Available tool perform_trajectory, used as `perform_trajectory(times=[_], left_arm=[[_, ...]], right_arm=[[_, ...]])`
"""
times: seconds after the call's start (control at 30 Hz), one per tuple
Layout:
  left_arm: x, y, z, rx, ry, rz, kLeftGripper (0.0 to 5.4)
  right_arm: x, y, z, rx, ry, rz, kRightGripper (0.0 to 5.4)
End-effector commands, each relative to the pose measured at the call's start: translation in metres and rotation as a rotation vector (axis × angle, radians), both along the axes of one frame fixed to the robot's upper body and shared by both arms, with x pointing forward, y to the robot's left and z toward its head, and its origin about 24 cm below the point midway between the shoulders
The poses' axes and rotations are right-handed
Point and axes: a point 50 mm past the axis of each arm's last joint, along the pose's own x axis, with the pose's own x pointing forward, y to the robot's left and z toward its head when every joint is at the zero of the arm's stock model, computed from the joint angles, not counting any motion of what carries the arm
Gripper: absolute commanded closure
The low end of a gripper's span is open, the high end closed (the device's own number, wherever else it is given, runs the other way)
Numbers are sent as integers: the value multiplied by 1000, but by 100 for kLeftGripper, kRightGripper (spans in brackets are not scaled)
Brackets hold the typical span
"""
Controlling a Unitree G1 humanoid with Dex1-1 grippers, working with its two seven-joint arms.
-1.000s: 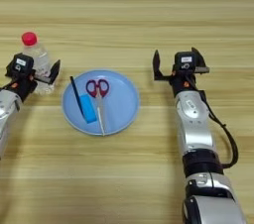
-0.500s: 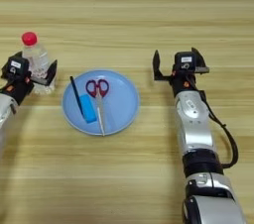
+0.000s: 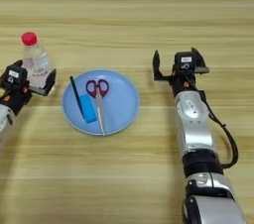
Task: Move the objects on the table
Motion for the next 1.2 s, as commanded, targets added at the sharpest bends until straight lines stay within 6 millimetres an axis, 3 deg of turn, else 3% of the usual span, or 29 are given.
perform_trajectory(times=[0.03, 1.2], left_arm=[[-7, 5, 1, 6, 6, 4, 5], [-33, 39, 17, 28, -16, 88, 5]], right_arm=[[0, 1, 0, 2, 8, -4, 0], [3, 13, 1, 0, 5, -6, 0]])
